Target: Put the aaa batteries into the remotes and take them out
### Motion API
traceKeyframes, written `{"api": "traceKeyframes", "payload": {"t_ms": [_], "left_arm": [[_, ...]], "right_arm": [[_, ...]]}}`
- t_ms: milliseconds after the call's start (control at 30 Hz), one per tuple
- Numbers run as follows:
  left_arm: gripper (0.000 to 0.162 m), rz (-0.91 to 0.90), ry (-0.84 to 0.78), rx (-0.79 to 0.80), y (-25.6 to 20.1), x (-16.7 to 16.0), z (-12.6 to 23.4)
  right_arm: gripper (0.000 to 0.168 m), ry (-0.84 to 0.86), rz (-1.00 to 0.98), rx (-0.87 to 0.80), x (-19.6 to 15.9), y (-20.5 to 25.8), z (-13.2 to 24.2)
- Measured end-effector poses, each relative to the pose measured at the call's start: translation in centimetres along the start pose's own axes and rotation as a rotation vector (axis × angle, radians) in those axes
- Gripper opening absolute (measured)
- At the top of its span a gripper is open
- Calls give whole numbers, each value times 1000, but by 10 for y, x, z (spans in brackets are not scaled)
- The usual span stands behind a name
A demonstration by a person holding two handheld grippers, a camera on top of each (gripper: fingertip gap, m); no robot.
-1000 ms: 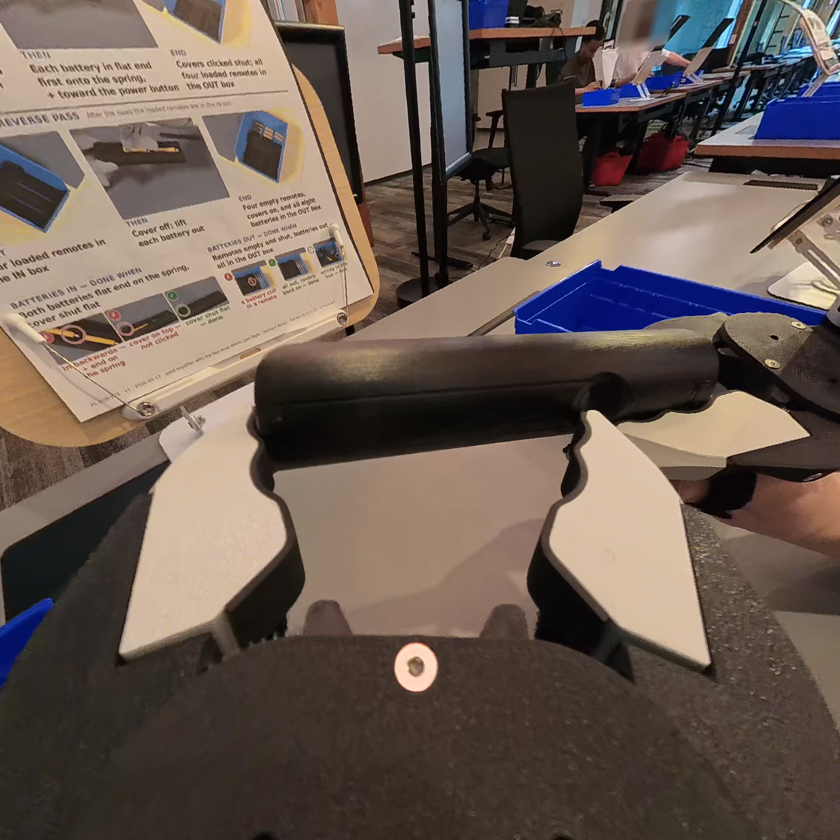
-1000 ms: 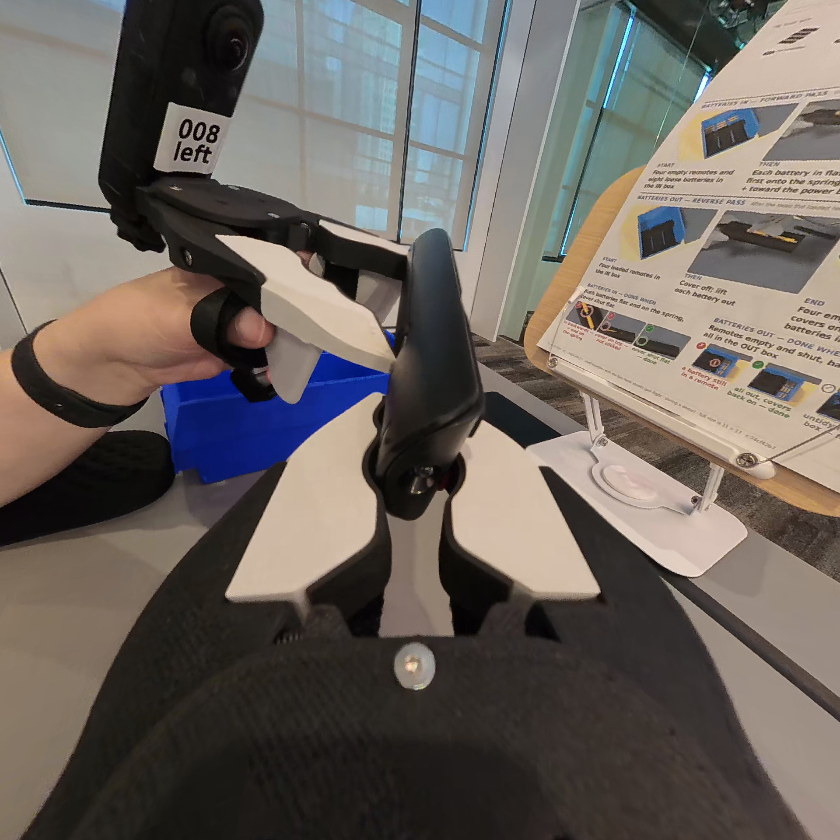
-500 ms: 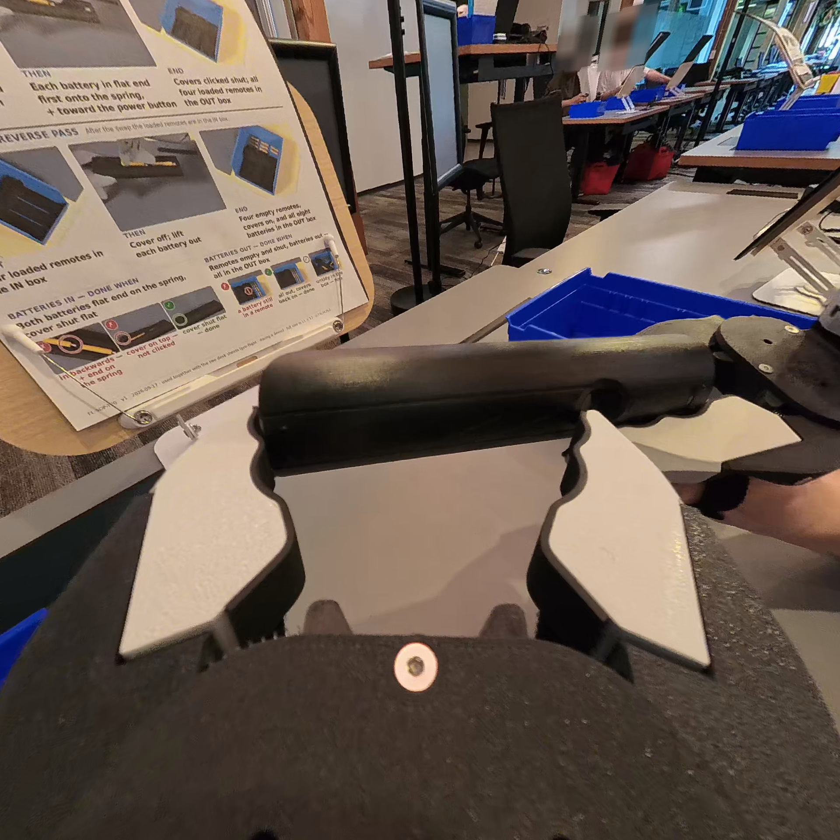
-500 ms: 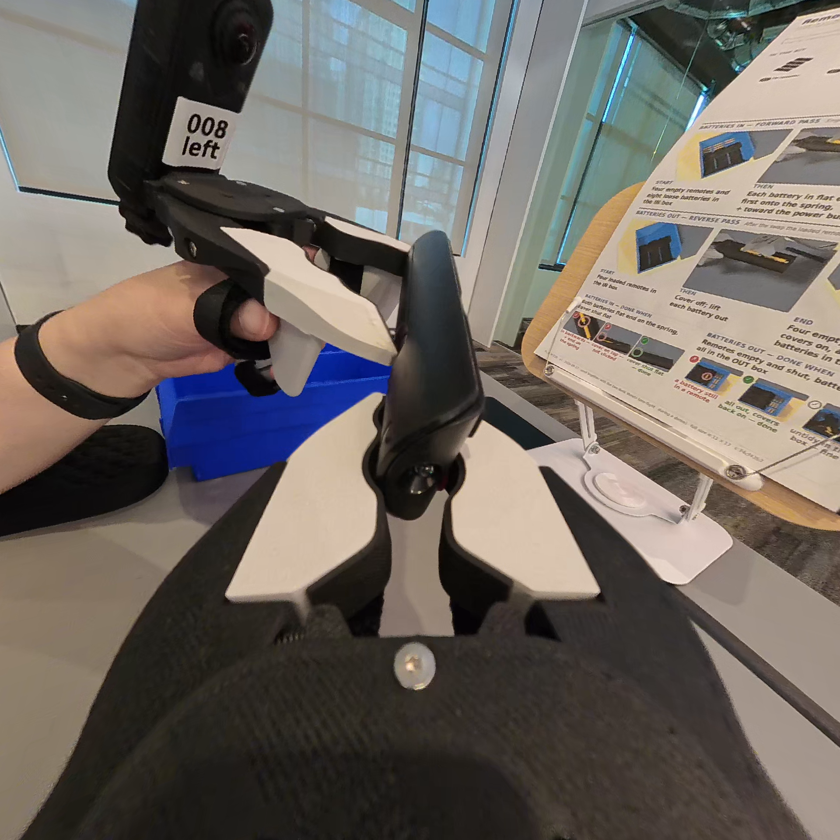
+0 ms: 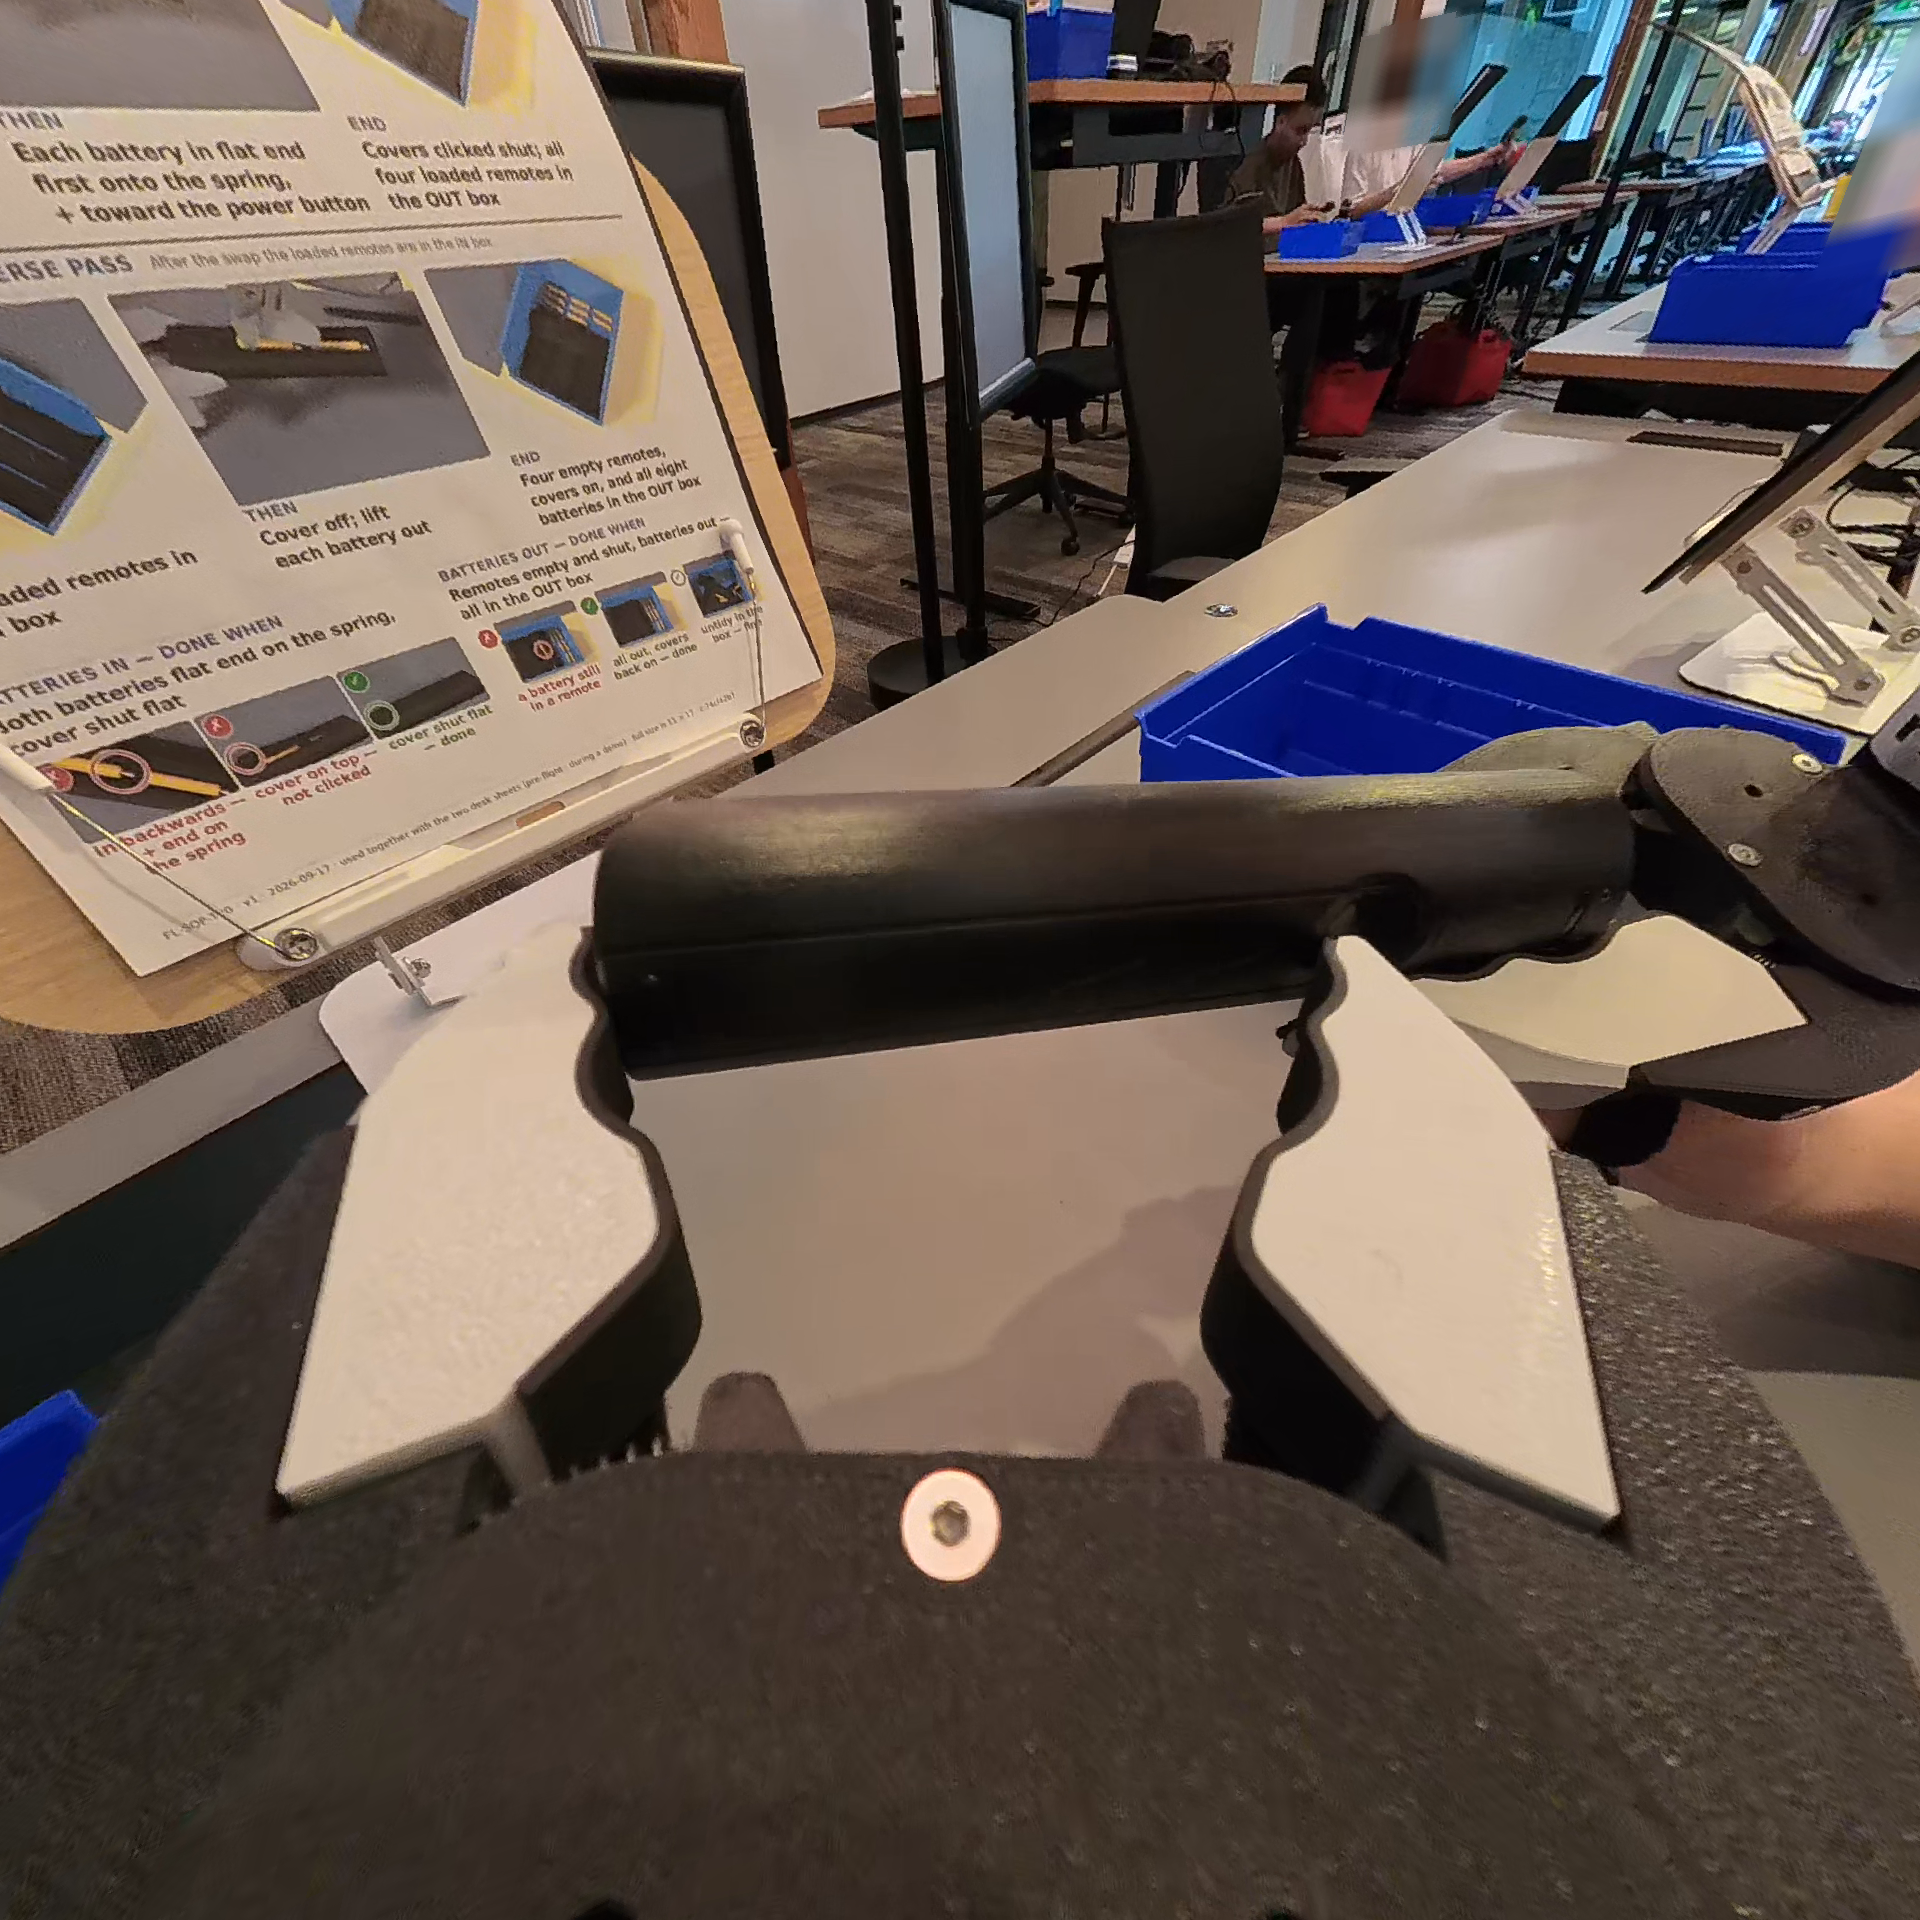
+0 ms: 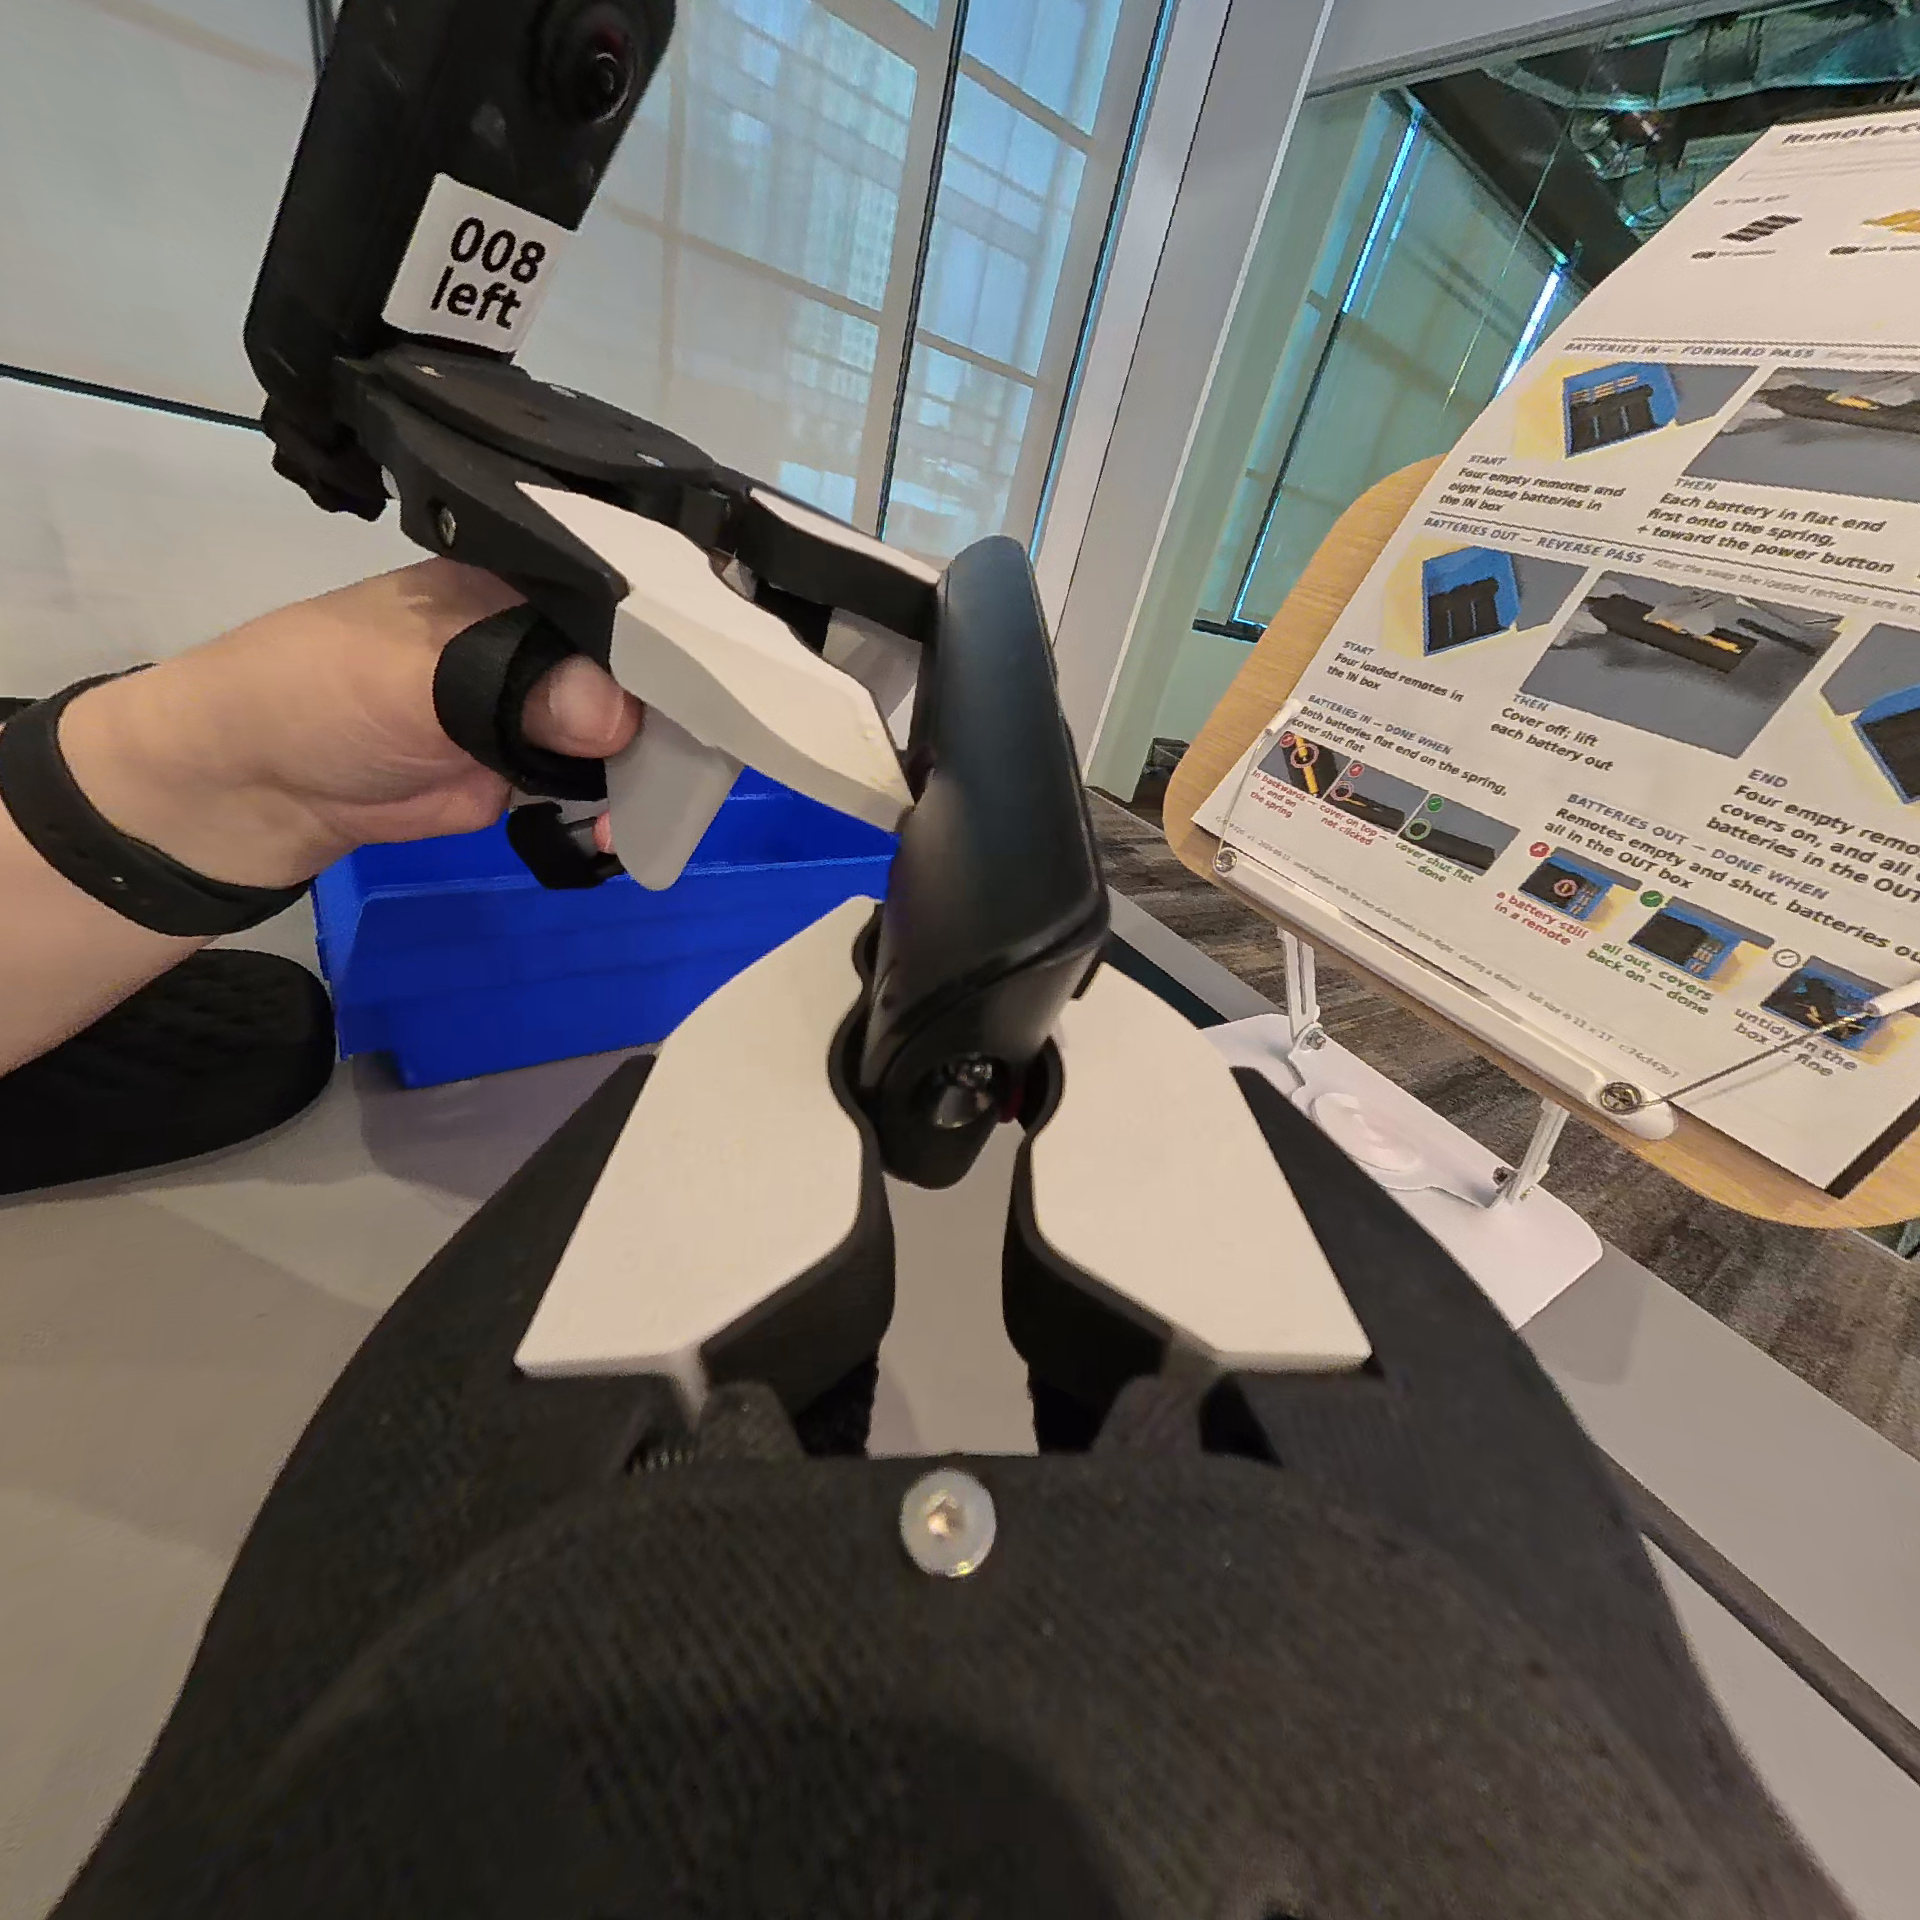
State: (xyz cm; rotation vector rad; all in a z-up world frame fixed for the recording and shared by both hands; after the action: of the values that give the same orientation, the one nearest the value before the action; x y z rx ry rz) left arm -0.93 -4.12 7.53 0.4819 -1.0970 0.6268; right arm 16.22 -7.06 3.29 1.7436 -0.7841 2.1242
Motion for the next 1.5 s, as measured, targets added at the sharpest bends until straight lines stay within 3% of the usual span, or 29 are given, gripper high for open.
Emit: {"api": "traceKeyframes", "payload": {"t_ms": [433, 700, 933, 1500], "left_arm": [[122, -14, -1, 0, 1, 0, -1], [130, -44, -47, 8, -5, 2, 1], [122, -26, -34, -32, -4, 5, 5], [121, -34, 3, -53, -2, 7, 7]], "right_arm": [[19, 5, 1, -7, -2, 0, -1], [19, -21, 52, -47, 2, 5, 2], [19, -47, 47, -54, 3, 7, 5], [19, -41, 77, -80, 4, 11, 5]]}}
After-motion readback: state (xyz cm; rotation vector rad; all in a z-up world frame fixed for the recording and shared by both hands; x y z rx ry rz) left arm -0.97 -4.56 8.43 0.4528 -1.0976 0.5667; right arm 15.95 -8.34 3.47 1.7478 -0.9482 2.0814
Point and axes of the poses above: each gripper's, where its closed fingertips meet, z back along the fingers, x out of its top, y = z × x across the jaws, the point moved 9 cm from there along z, back along the fingers, and after that the axes turned 12 degrees about y, right-handed, at the moved point
